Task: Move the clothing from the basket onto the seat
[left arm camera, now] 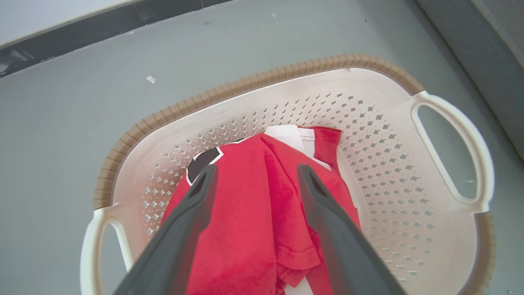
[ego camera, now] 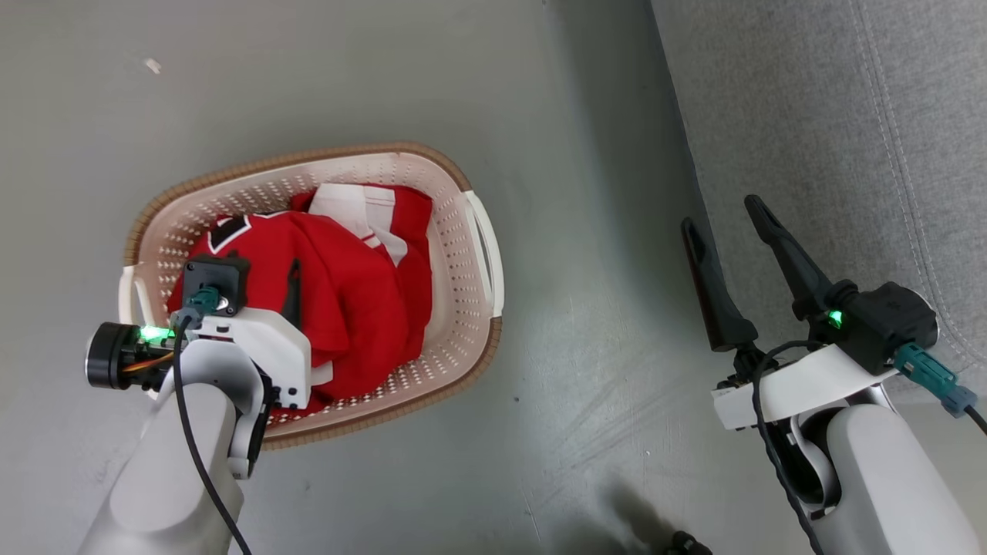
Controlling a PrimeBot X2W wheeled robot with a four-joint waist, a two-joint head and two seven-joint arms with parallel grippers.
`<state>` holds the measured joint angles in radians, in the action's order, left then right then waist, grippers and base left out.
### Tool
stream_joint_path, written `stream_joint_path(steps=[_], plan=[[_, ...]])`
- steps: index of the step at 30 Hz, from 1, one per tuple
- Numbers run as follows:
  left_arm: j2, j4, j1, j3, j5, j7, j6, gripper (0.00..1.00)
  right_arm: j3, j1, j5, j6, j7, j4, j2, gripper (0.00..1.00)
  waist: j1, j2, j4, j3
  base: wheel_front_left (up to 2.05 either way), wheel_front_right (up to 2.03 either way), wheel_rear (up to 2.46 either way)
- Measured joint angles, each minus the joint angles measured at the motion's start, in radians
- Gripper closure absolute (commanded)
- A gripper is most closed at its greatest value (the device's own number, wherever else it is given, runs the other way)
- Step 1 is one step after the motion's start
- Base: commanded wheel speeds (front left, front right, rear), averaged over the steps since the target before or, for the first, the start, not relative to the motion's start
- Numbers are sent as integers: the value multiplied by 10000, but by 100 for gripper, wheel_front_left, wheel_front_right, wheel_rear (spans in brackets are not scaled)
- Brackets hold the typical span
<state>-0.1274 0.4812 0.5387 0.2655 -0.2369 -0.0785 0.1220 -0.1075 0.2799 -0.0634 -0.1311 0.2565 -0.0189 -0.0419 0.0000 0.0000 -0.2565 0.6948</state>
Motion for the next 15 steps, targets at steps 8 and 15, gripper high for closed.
stream_joint_path(steps=[8, 15], plan=[[-211, 278, 502, -134, 31, -40, 94, 0, -174, 178, -113, 0, 0, 265, 0, 0, 0, 0, -250, 647, 0, 0, 0], [-359, 460, 934, -232, 115, -84, 163, 0, -384, 390, -282, 0, 0, 403, 0, 0, 0, 0, -453, 1182, 0, 0, 0]])
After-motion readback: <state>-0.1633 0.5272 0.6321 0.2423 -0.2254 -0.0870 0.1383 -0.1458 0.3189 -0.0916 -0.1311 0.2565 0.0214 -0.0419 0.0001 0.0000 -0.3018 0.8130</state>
